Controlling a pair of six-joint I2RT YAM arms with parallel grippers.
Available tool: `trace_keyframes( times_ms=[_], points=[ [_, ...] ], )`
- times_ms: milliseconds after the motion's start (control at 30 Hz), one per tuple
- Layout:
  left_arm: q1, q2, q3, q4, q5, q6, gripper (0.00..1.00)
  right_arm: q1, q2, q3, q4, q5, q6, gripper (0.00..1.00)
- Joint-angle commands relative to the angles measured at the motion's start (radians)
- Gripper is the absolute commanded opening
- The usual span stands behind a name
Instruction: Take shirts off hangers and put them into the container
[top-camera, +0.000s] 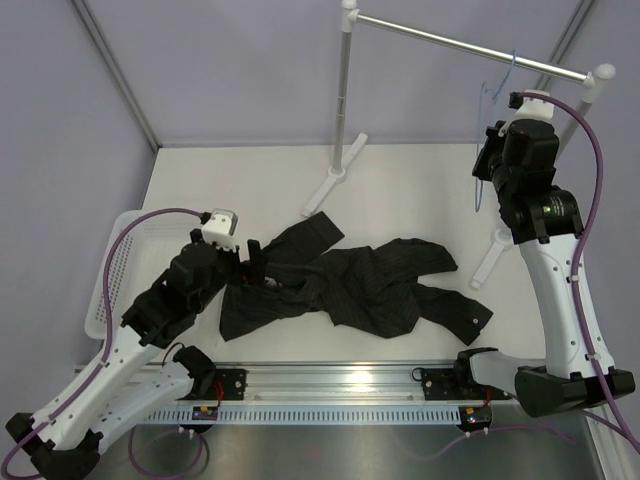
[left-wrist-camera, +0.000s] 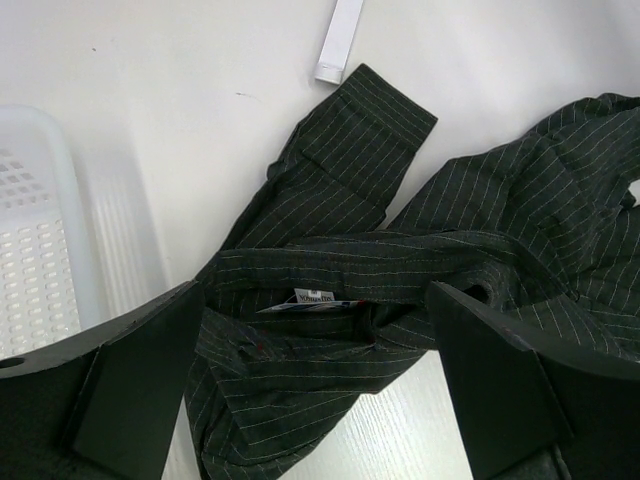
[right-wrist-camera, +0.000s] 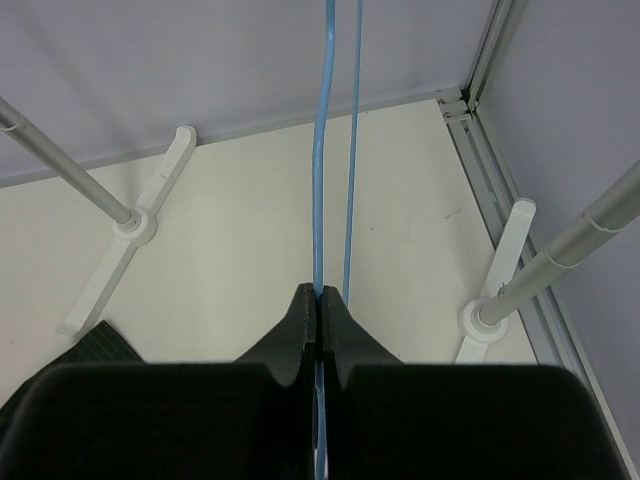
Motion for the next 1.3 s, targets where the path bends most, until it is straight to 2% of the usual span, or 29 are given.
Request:
trace_keyframes(
  times_ms=[0,100,133,233,267,467,567,633,733,833,1033,1267],
  points=[
    [0.008,-0.023,0.0,0.038,0.019,-0.016,0.99,-0.007,-0.034,-0.017,0.003,-0.026,0.016,0.0],
    [0.009,-0.026,-0.002,0.038,0.016,-0.019,0.99,-0.008,-0.057,-0.029,-0.006,-0.043,0.028,0.14],
    [0.009,-0.025,-0.002,0.039,0.02,-0.021,0.99,-0.007,-0.075,-0.034,-0.009,-0.046,0.028,0.29],
    [0.009,-0.016,0.0,0.039,0.031,-0.024,0.99,-0.007,-0.115,-0.043,-0.02,-0.067,0.024,0.52],
    [0.009,-0.009,-0.002,0.039,0.037,-0.027,0.99,-0.007,-0.124,-0.045,-0.026,-0.079,0.015,0.63],
    [0.006,0.082,0.038,0.044,0.109,-0.125,0.99,-0.007,-0.241,-0.068,-0.066,-0.158,0.031,0.87],
    [-0.05,0.185,0.075,0.044,0.089,-0.206,0.99,-0.007,-0.327,-0.12,-0.063,-0.191,0.071,0.91],
    [-0.159,0.28,0.101,0.043,-0.017,-0.266,0.99,-0.007,-0.393,-0.164,-0.067,-0.193,0.088,0.94],
    [-0.234,0.4,0.167,0.044,-0.081,-0.353,0.99,-0.007,-0.472,-0.227,-0.075,-0.201,0.128,0.97],
    [-0.271,0.605,0.239,0.044,-0.116,-0.409,0.99,-0.008,-0.537,-0.285,-0.071,-0.251,0.171,0.99],
    [-0.282,0.842,0.313,0.044,-0.167,-0.482,0.99,-0.007,-0.649,-0.399,-0.064,-0.328,0.2,0.99],
    [-0.284,1.089,0.337,0.065,-0.153,-0.538,0.99,-0.007,-0.72,-0.48,-0.057,-0.365,0.188,1.0]
  ],
)
